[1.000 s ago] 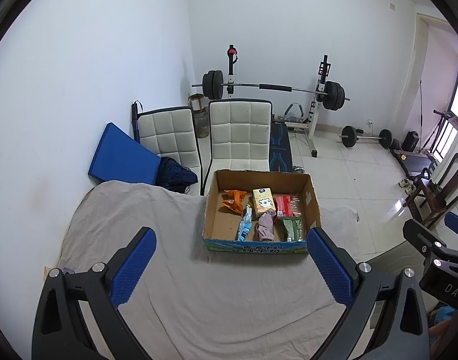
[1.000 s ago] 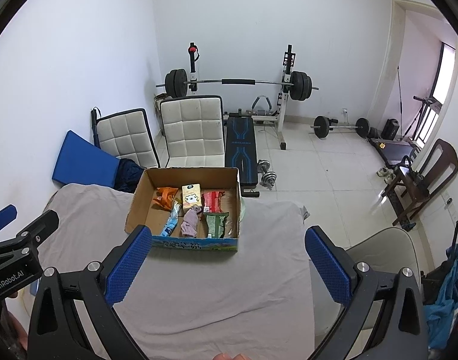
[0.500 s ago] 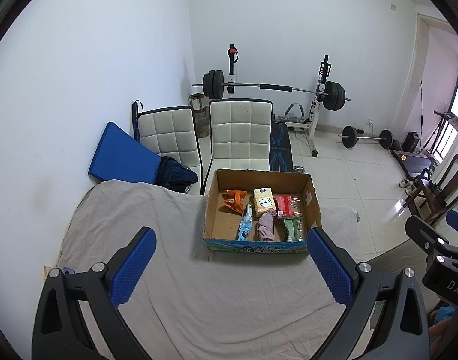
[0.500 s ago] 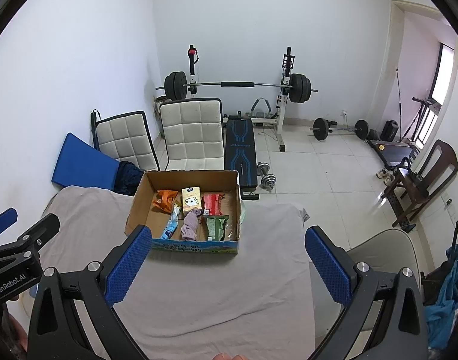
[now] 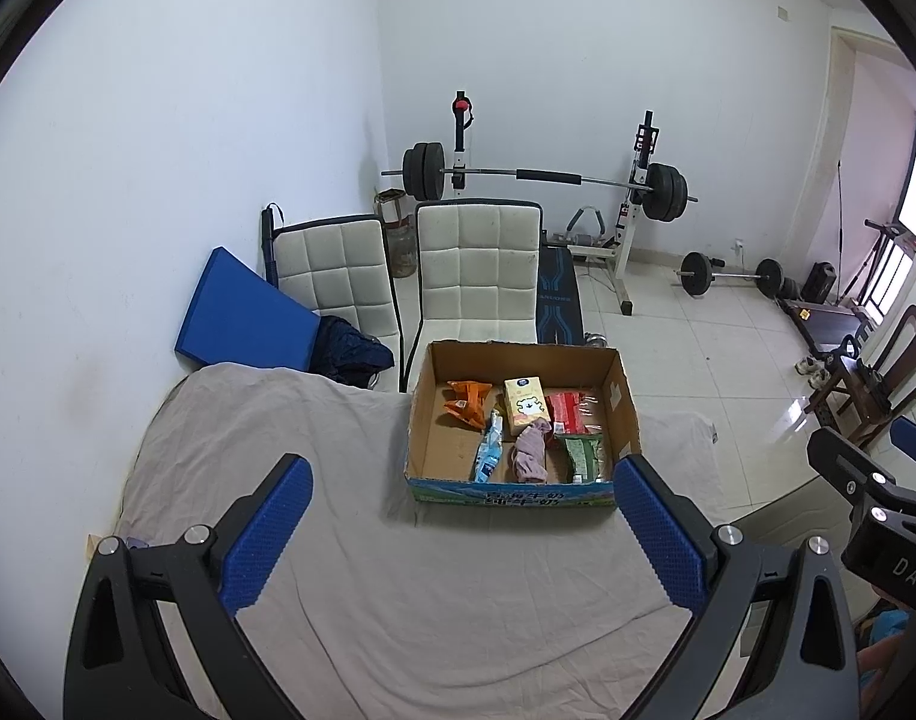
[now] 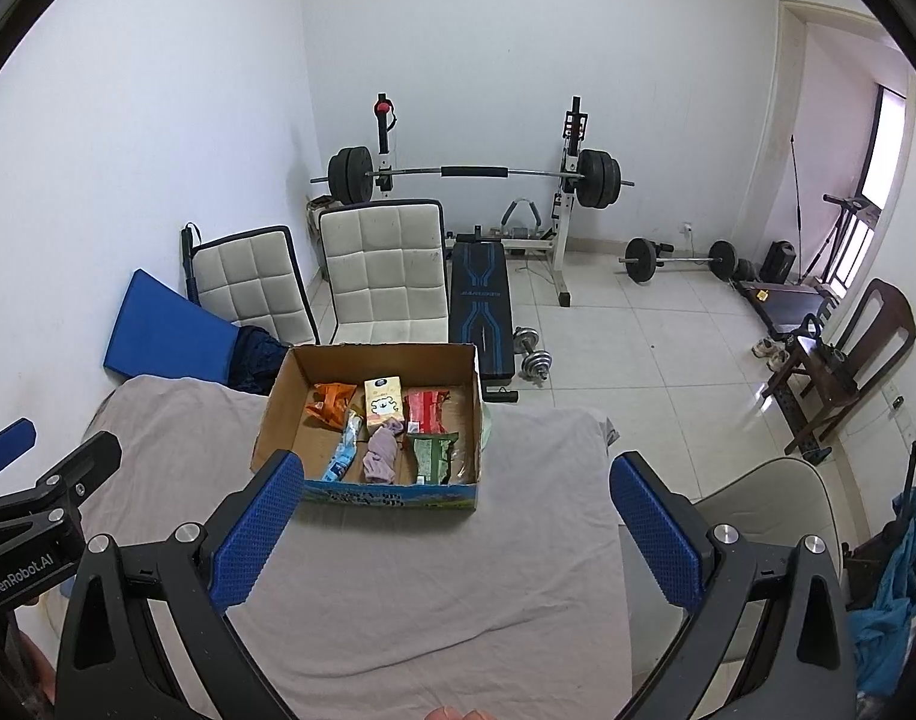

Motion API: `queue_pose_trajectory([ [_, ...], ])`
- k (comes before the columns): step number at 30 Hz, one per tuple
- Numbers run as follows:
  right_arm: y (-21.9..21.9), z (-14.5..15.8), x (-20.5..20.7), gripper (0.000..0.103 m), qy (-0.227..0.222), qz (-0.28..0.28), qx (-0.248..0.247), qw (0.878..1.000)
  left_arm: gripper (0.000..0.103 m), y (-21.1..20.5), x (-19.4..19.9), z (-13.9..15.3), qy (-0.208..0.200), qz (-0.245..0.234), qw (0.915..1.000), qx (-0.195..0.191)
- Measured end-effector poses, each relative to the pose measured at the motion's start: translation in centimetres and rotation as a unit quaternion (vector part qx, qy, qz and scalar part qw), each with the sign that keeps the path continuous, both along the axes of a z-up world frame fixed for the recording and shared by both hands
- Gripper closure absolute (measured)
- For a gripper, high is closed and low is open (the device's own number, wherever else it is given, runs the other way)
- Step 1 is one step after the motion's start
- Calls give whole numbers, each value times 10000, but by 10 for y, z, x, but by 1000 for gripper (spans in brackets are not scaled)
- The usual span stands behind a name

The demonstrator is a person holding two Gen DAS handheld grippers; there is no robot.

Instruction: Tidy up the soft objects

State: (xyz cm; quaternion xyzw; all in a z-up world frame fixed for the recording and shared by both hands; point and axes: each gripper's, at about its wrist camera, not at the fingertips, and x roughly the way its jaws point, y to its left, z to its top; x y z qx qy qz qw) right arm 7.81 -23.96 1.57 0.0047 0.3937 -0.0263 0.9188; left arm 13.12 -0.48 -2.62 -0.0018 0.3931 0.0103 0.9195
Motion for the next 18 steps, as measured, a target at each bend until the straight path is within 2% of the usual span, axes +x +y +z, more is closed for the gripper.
queue_pose_trajectory([
  [18,-1,3,-3,0,-38,-26,-10,10000,0,0,-1,1,-19,-9,10000,-3],
])
